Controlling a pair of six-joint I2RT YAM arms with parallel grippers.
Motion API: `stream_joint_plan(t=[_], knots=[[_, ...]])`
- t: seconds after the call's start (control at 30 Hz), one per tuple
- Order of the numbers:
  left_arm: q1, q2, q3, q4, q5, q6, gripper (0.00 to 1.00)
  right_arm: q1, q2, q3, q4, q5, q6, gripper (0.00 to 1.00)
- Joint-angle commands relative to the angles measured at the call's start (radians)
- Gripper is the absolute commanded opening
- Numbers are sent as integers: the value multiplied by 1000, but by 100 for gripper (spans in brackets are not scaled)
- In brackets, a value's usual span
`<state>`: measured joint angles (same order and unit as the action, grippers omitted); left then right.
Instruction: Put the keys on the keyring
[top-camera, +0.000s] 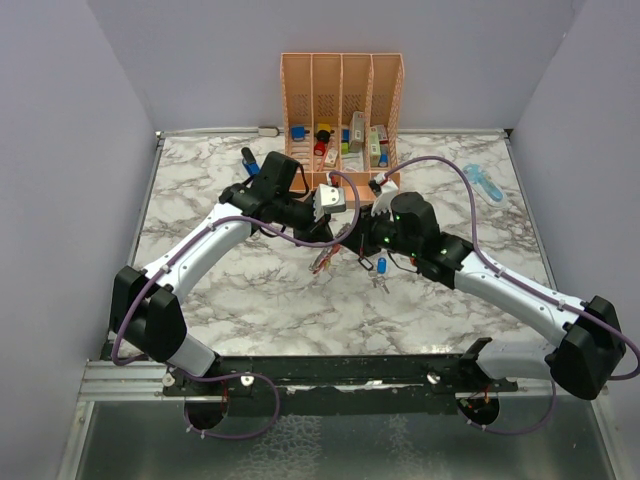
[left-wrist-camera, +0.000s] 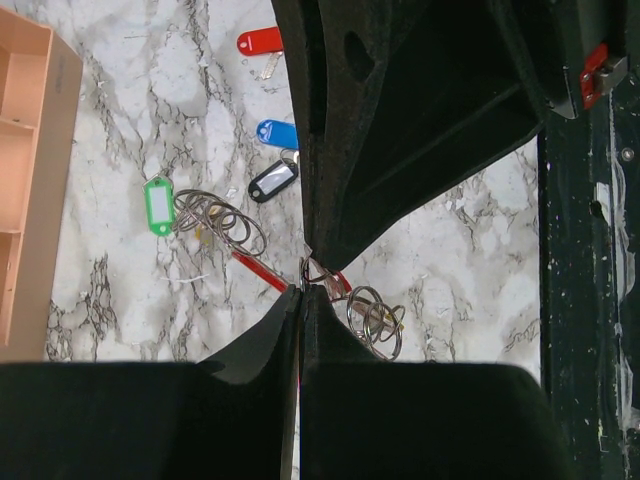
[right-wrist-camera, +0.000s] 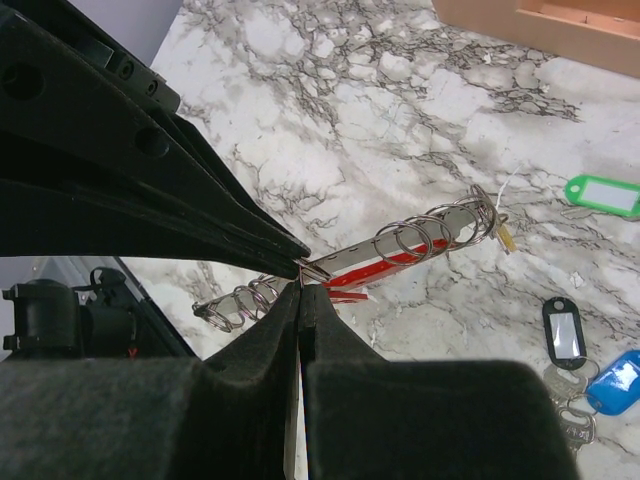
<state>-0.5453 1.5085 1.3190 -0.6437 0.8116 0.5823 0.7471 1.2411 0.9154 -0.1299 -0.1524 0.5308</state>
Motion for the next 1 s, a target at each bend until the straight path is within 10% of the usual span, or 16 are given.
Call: stream_joint_plan(t=[0.0,0.97], knots=[[-5,-18,14,-9,61,13,0,8,8,37,0,47,8,1],[-5,-27,62,-55,86,40,0,8,6,19,-27,68,51,1]])
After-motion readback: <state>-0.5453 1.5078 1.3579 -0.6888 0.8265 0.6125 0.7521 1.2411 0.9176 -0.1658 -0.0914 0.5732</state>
